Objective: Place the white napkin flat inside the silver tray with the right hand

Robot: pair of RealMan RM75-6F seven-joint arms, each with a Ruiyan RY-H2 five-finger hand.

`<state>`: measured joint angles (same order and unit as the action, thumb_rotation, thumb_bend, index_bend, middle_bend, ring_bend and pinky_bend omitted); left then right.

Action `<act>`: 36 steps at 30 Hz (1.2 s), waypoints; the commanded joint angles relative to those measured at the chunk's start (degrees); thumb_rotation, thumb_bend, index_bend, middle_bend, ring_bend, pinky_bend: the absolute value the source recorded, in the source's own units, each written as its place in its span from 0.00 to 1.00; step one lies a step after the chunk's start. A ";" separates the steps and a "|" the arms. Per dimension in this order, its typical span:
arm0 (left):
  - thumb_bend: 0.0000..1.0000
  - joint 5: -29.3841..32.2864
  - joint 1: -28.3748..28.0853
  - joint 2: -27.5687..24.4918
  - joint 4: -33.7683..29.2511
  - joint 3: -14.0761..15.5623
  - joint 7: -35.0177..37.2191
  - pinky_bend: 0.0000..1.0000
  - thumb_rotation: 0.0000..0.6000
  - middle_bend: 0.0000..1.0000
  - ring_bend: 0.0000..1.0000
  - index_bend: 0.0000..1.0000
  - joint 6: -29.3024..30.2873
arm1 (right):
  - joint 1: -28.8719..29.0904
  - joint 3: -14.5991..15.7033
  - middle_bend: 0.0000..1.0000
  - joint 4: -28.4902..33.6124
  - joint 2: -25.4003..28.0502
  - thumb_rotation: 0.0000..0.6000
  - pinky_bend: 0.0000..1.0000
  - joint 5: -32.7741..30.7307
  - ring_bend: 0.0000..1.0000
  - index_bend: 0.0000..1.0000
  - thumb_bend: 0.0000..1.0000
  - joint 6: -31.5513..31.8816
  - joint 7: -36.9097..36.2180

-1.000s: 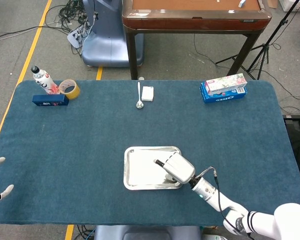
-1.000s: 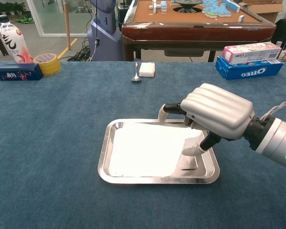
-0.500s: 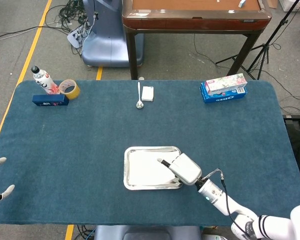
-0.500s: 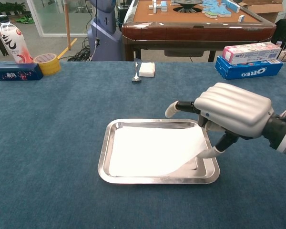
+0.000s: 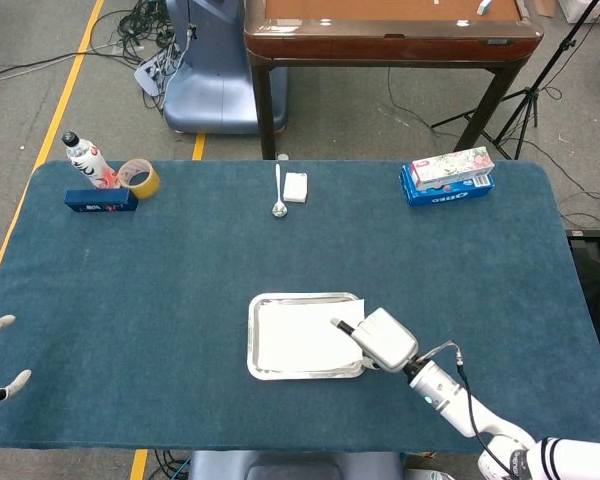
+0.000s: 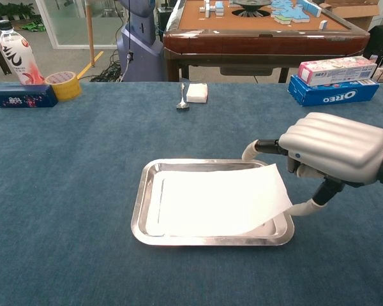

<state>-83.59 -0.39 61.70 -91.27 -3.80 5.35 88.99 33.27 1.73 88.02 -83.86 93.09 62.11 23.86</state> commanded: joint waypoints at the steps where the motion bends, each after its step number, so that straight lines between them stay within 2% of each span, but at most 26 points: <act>1: 0.17 -0.01 -0.01 -0.01 -0.02 0.03 0.01 0.24 1.00 0.00 0.00 0.23 -0.05 | 0.08 -0.12 1.00 1.41 0.88 1.00 0.98 -1.45 0.95 0.24 0.00 -1.51 0.17; 7: 0.17 0.05 0.01 -0.12 -0.14 0.05 -0.03 0.24 1.00 0.00 0.00 0.23 -0.10 | 0.39 -0.69 1.00 3.56 2.07 1.00 0.97 -4.11 0.93 0.24 0.00 -3.73 1.26; 12: 0.17 0.09 0.00 -0.19 -0.15 0.03 0.07 0.24 1.00 0.00 0.00 0.23 -0.13 | 0.76 -0.52 1.00 4.55 2.87 1.00 0.91 -4.86 0.88 0.22 0.00 -5.19 1.26; 17: 0.17 0.11 -0.02 -0.19 -0.14 0.02 0.11 0.24 1.00 0.00 0.00 0.23 -0.18 | 1.53 -0.40 0.90 6.41 4.44 1.00 0.81 -6.95 0.77 0.16 0.00 -7.99 2.49; 20: 0.17 0.12 -0.01 -0.17 -0.14 0.04 0.11 0.24 1.00 0.00 0.00 0.23 -0.20 | 1.83 -0.30 0.86 7.42 5.19 1.00 0.78 -8.02 0.73 0.14 0.00 -9.15 3.13; 28: 0.17 0.14 -0.03 -0.22 -0.16 0.03 0.15 0.24 1.00 0.00 0.00 0.23 -0.23 | 2.14 -0.50 0.84 8.39 5.71 1.00 0.77 -9.48 0.71 0.13 0.00 -9.80 4.02; 31: 0.17 0.11 -0.02 -0.27 -0.16 0.04 0.23 0.24 1.00 0.00 0.00 0.23 -0.21 | 2.46 -0.60 0.87 8.34 5.74 1.00 0.77 -9.38 0.73 0.13 0.01 -10.15 3.03; 32: 0.17 0.12 -0.02 -0.26 -0.16 0.04 0.23 0.24 1.00 0.00 0.00 0.23 -0.23 | 2.65 -0.56 0.88 8.34 5.81 1.00 0.77 -9.13 0.74 0.12 0.04 -10.37 2.57; 34: 0.17 0.14 -0.01 -0.25 -0.12 0.04 0.23 0.24 1.00 0.00 0.00 0.23 -0.22 | 2.95 -0.46 0.91 8.24 5.91 1.00 0.79 -8.28 0.77 0.13 0.16 -10.52 1.30; 36: 0.17 0.15 -0.01 -0.25 -0.13 0.02 0.23 0.24 1.00 0.00 0.00 0.23 -0.21 | 3.25 -0.17 0.93 7.93 5.99 1.00 0.82 -6.89 0.79 0.17 0.39 -10.52 -0.44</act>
<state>-83.44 -0.41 61.46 -91.40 -3.78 5.58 88.78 36.18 1.32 96.21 -77.98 85.12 51.70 24.69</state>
